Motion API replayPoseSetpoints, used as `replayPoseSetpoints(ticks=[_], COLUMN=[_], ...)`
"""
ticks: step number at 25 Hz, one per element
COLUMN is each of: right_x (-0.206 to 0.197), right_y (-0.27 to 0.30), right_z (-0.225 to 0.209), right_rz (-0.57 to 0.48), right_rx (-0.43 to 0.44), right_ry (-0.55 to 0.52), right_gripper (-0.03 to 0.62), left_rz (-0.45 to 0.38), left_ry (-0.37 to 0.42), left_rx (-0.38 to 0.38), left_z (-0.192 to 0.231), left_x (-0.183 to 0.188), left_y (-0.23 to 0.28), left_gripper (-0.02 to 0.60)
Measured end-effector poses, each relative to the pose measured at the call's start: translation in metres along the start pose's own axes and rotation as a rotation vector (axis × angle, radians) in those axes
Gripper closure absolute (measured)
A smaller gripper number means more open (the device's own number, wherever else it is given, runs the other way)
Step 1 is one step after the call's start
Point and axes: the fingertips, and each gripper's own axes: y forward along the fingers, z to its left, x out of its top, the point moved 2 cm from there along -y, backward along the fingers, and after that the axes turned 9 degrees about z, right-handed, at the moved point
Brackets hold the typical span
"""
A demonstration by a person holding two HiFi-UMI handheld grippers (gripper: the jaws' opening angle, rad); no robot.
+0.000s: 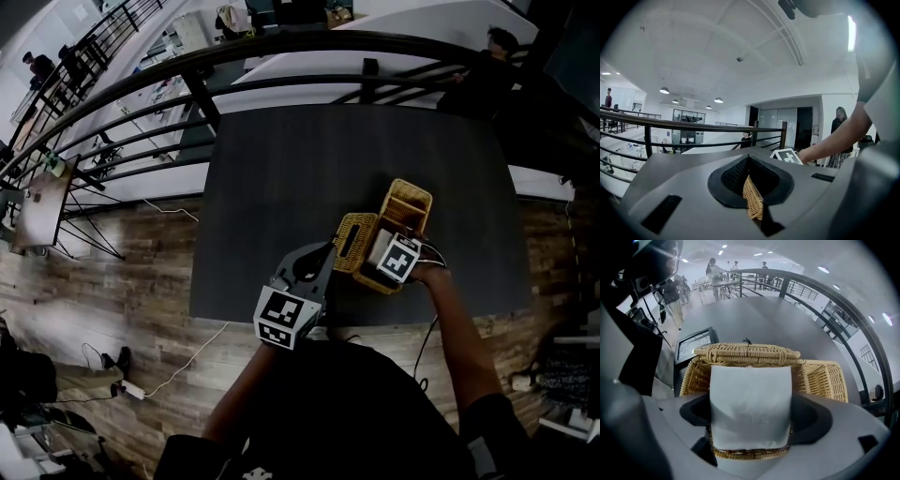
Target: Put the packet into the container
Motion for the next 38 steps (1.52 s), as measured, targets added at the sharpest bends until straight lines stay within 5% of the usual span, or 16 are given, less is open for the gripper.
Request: replayPoseSetpoints(ticks=[4, 19, 25, 38], right_x=[0.001, 0.003, 0.017, 0.017], right_y=[-0.002, -0.038, -0.083, -0.169], right_z=[-0.002, -0.002, -0.008, 0.006], right_rz=[-0.033, -0.113, -0.327, -0.752], right_rx=[-0.006, -0.052, -0.092, -0.121], right_ry=[0.002, 0.027, 0.161, 0.363], right_gripper=[0.083, 0.087, 0.297, 0.571], left_rz=[0.000, 0.005, 0.001, 0.004], left_ry=[0.000, 0.012, 0.012, 0.029], left_rx=[0.003, -0.024, -0.037, -0.064], left_z=[0.001, 0.000, 0.001, -0.006], left_x=[-0.001, 0.000, 0.002, 0.006], left_y=[-0.001, 0.003, 0.006, 0.014], left_gripper=[0.574, 0.574, 0.574, 0.575])
